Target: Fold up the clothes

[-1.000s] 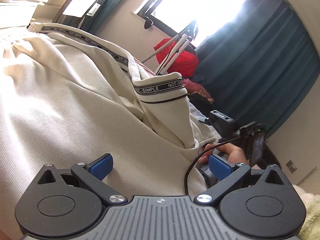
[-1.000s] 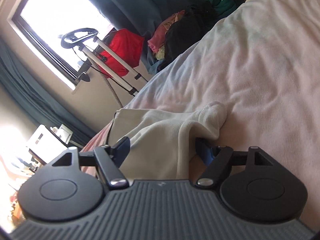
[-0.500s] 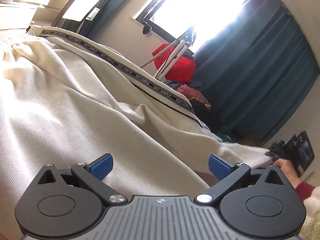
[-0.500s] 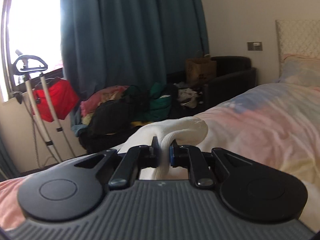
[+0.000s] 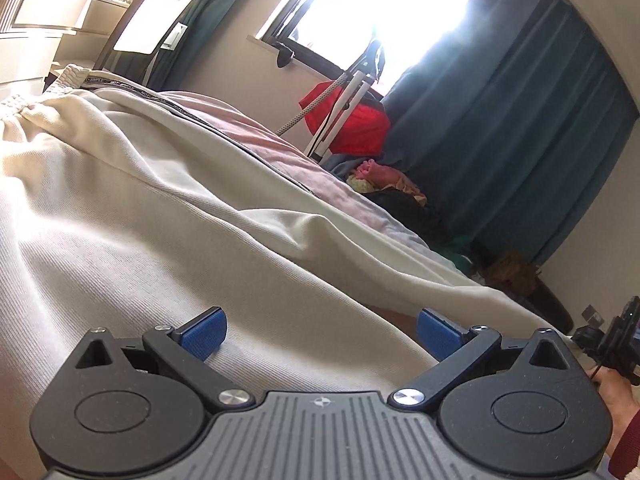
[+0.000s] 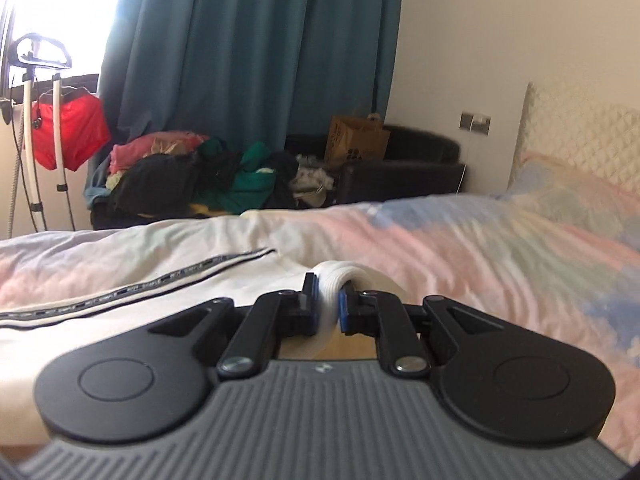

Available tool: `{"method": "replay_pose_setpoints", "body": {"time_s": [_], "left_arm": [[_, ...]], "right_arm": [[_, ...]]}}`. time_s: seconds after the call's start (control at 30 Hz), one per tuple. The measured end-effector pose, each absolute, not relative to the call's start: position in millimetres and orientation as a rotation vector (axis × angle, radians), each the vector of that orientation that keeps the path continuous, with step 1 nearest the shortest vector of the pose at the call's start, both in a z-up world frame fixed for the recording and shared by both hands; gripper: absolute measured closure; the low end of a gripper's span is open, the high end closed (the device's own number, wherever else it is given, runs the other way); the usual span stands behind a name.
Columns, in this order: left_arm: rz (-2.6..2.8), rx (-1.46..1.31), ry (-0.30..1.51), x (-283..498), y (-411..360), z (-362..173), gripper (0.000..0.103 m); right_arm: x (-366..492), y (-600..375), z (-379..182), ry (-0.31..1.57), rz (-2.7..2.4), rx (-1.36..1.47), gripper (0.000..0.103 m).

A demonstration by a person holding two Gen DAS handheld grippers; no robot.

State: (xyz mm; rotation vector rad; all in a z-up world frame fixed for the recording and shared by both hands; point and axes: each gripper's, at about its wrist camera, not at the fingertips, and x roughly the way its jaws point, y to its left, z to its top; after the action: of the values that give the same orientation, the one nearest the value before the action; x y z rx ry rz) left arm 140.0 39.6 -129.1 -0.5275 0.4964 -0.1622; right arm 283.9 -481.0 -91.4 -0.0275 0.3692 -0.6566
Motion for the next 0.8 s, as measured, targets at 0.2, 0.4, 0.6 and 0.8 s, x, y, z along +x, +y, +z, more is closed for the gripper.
{"method": "replay_pose_setpoints", "body": {"time_s": [0.2,0.4,0.6,0.8], "left_arm": [[-0.180,-0.498,0.502,141.5,33.5,-132.2,0.001],[-0.203,-0.411,0.494,139.6,17.6,-132.3,0.001],[-0.150,-0.255,0.478,140.7,-6.7,-126.5,0.001],[-0.181,-0.134,0.428,120.0,-27.4,-111.5,0.001]], "right_arm": [[248.4,-535.2,-134.9,0.468,-0.746,0.079,0.090],[234.6,-548.3,-173.5,0.525,-0.701,0.167,0.088],[224.4,-559.0,-169.1,0.552,-0.621,0.296,0.049],[171.6,-522.8,-123.4,0.501,-0.437,0.298,0.000]]}}
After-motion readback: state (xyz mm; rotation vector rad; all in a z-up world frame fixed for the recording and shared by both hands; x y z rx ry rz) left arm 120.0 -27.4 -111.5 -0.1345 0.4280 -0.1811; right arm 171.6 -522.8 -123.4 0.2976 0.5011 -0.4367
